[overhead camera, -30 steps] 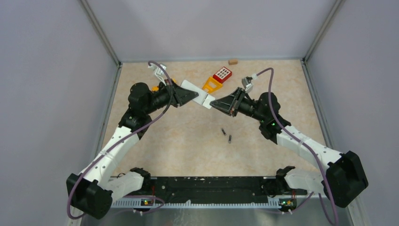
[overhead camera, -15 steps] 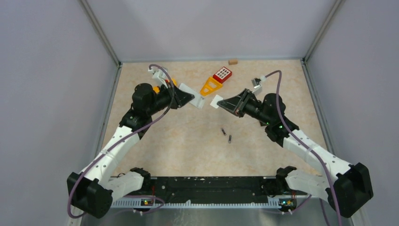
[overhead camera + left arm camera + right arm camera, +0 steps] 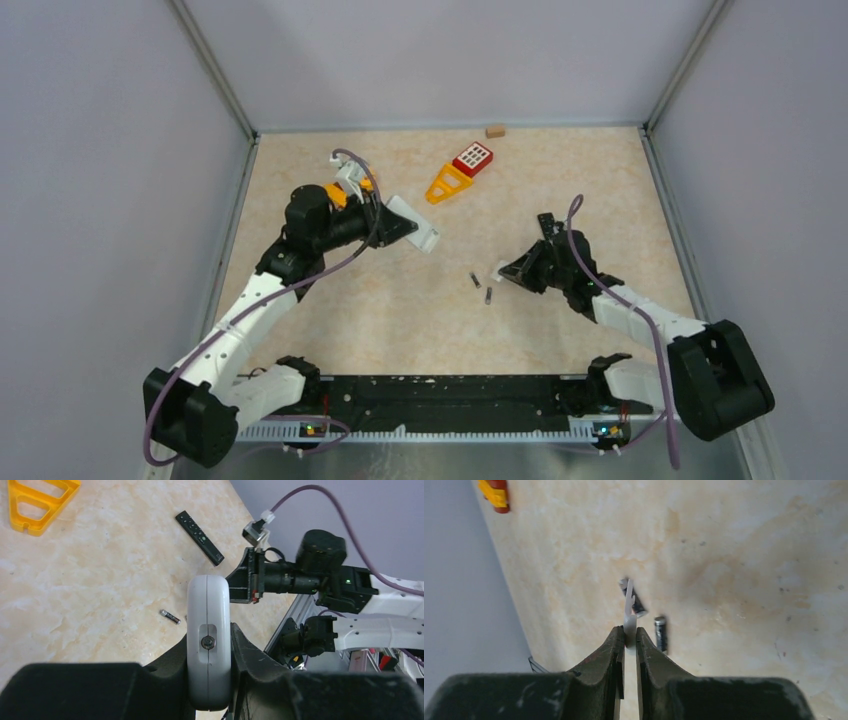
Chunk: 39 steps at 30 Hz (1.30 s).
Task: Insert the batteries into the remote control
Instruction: Place the battery cover at the center of the board.
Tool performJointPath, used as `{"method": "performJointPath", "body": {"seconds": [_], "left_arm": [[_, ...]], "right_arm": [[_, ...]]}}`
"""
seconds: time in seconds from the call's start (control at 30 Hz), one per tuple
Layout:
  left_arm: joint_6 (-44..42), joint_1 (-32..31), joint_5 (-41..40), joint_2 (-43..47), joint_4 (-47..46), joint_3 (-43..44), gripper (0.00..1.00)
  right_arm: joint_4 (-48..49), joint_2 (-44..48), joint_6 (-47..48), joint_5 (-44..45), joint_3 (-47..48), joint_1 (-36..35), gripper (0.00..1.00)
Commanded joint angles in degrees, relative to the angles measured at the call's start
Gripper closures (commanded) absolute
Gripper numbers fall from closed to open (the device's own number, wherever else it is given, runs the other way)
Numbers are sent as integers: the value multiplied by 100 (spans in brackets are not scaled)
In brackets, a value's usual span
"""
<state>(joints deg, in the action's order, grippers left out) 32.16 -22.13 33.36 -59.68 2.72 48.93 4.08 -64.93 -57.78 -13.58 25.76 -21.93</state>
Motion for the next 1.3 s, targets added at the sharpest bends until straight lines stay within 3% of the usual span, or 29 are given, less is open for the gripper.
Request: {"method": "performJointPath", "body": {"seconds": [0.0, 0.23, 0.47, 0.67, 0.9, 1.1, 1.27], "left_arm": [[-123, 16, 434, 150, -573, -48, 100], [-76, 16, 576, 230, -770, -73, 100], [-20, 17, 701, 298, -1015, -119, 100], [-21, 21, 731, 405, -1070, -127, 100], [-7, 20, 712, 659, -1362, -279, 100], [269, 16, 1044, 821, -2206, -582, 100], [377, 14, 1247, 850, -2415, -594, 100]], "right_arm": [[651, -363, 165, 27, -297, 54, 100], [445, -632, 309, 256, -408, 58, 99], [-651, -470, 611, 810, -120, 57, 71], [-1550, -195, 892, 1277, 258, 56, 59], [-975, 352, 1297, 797, 455, -186, 57], [-1187, -548, 2300, 1037, 1451, -838, 61], [-1687, -1531, 2979, 1680, 2358, -1316, 53]]}}
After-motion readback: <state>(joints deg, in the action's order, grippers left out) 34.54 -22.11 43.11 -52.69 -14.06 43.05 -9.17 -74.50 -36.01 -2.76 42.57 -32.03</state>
